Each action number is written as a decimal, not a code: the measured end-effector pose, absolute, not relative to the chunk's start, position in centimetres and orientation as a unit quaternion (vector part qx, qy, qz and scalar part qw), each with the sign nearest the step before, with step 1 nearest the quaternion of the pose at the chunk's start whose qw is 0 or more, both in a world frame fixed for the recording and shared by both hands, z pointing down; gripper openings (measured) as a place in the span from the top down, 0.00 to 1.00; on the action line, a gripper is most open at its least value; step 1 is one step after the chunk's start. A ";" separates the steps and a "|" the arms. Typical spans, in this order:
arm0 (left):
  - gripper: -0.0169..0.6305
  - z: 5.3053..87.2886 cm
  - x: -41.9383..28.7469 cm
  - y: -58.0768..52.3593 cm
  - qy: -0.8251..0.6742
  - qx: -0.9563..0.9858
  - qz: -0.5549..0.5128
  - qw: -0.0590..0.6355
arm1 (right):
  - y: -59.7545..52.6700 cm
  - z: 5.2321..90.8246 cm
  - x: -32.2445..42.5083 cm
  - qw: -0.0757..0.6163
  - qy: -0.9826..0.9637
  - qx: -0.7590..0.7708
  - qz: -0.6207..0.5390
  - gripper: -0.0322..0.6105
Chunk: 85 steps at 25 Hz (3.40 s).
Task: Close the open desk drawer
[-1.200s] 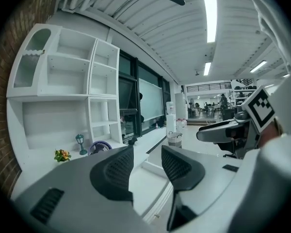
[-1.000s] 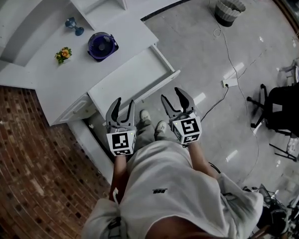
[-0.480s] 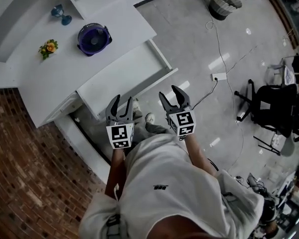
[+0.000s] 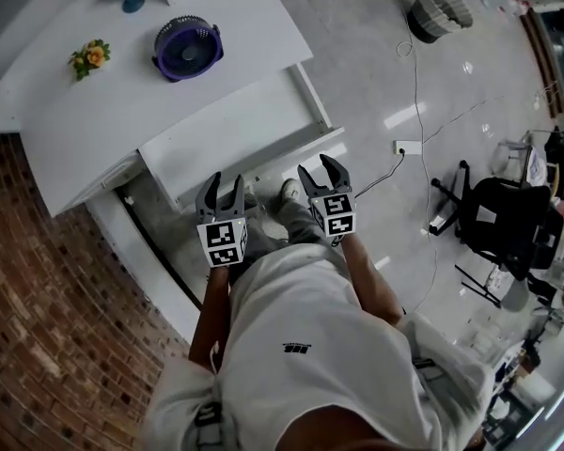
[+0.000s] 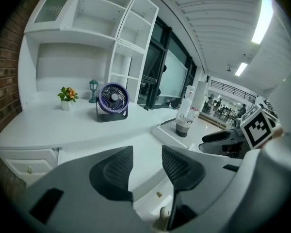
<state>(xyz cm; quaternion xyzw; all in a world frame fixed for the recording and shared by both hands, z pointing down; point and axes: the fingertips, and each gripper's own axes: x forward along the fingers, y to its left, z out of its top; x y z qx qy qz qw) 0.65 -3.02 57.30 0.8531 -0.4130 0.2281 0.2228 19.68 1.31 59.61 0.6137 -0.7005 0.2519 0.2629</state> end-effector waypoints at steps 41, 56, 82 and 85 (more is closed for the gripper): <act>0.60 72.5 -2.8 4.3 -0.619 0.644 0.276 0.355 | 1.2 71.9 22.7 0.293 -0.748 0.494 0.334 0.52; 0.59 72.6 -3.0 2.1 -0.599 0.660 0.276 0.360 | -0.1 72.0 22.6 0.296 -0.723 0.524 0.340 0.52; 0.60 72.6 -3.4 -1.2 -0.586 0.673 0.274 0.359 | -3.7 72.2 22.2 0.297 -0.715 0.541 0.328 0.52; 0.61 72.6 -3.5 -1.6 -0.585 0.673 0.276 0.359 | -4.1 72.3 22.2 0.303 -0.713 0.541 0.327 0.52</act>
